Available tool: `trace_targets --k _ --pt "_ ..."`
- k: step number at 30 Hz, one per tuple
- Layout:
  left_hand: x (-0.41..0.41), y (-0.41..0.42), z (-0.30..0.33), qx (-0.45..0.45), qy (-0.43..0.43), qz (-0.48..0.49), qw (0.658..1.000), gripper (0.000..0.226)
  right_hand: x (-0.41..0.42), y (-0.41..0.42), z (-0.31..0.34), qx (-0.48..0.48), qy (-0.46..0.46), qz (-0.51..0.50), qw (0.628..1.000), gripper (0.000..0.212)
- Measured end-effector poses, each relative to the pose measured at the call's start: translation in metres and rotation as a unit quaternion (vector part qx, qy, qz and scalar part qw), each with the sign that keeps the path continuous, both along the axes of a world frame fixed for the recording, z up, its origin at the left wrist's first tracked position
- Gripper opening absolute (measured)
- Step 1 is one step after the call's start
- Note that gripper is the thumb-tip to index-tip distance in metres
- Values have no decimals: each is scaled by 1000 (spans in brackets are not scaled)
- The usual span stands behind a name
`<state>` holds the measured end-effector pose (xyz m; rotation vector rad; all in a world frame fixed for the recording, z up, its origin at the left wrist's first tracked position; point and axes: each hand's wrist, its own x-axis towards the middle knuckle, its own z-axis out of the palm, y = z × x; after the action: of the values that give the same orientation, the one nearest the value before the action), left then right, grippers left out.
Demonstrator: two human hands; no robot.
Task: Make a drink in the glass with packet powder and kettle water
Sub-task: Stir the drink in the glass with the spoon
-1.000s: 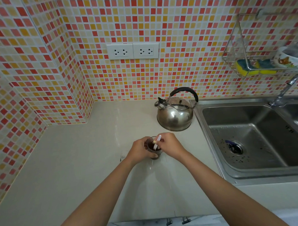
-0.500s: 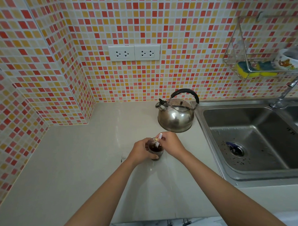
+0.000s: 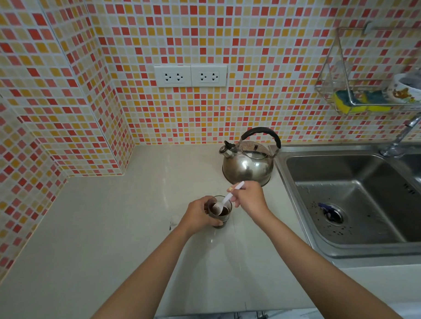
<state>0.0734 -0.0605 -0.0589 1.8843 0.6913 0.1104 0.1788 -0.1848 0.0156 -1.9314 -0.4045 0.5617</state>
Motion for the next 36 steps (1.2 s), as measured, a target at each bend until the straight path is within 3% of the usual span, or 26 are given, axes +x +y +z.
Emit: trace_targets --k 4,8,13,19,24,29,36 --pt "0 0 0 -1 -4 0 1000 63 0 -4 1 -41 -113 112 986 14" --pt "0 1 0 -2 -4 -3 1000 61 -5 -4 -13 -81 -127 222 963 14" --pt "0 -1 1 -4 -1 0 1000 62 1 -2 -24 -134 -152 166 965 20" --pt "0 -1 1 -2 -2 -1 1000 62 -6 3 -24 -75 -94 151 981 17" --pt "0 -1 2 -6 -4 0 1000 56 3 4 -27 -129 -116 110 979 22" --pt "-1 1 1 -6 -6 -4 1000 59 -4 8 -24 -93 -95 141 981 21" --pt "0 1 1 0 2 -10 1000 59 0 7 -22 -130 -120 159 971 24"
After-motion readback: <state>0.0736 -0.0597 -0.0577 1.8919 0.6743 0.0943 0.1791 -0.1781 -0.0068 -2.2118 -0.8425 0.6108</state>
